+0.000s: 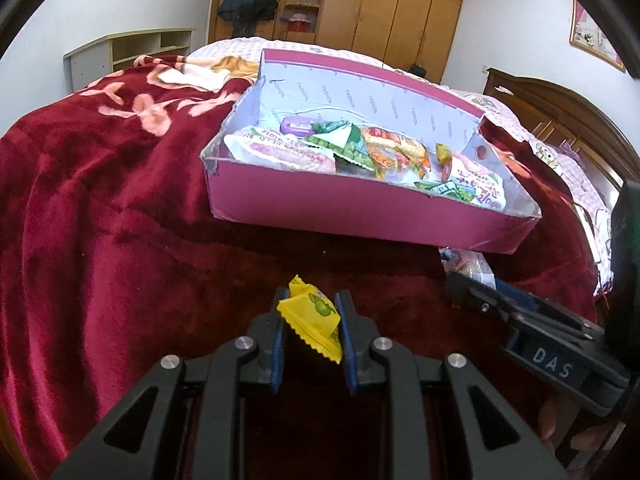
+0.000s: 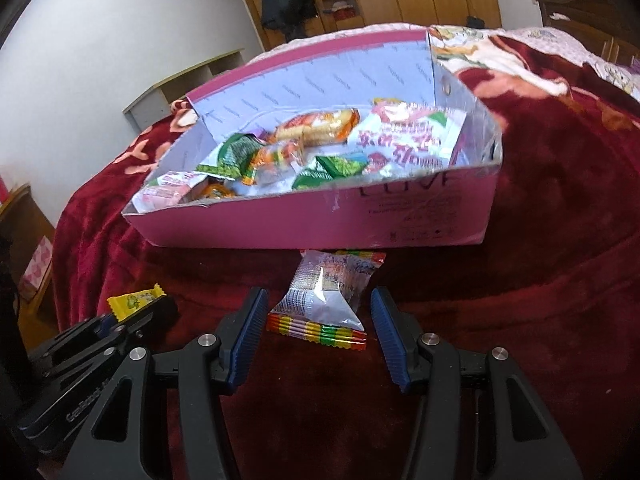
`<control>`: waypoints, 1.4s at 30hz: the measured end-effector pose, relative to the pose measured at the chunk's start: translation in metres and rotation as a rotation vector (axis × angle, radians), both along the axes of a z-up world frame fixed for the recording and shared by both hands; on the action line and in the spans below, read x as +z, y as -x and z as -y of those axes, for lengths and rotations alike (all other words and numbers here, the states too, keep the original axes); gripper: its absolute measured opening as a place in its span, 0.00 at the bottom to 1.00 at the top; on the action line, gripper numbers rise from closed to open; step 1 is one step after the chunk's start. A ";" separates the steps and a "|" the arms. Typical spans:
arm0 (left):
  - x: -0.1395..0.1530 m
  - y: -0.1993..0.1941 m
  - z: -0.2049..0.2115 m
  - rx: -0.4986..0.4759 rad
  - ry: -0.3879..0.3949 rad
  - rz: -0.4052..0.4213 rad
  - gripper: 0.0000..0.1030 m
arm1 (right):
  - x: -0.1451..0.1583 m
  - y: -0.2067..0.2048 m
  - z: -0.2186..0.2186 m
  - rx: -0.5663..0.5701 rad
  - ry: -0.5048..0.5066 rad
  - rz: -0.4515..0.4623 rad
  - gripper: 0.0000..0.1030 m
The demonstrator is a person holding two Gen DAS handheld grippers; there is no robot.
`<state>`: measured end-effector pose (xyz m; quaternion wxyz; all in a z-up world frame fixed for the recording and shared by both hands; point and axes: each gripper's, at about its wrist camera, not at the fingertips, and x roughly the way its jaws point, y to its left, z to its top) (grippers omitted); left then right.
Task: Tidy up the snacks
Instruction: 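Lift yellow packet with left tool while right tool grasps rainbow candy packet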
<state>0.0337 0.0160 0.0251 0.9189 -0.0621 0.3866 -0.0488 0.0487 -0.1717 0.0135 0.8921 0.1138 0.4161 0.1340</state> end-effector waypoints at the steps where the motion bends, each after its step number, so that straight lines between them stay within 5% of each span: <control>1: -0.001 0.000 0.000 0.000 0.000 -0.001 0.23 | -0.001 0.000 0.001 -0.003 -0.007 -0.004 0.53; 42: 0.006 0.005 0.002 -0.008 0.001 0.013 0.23 | 0.010 0.042 0.013 -0.010 -0.071 0.041 0.46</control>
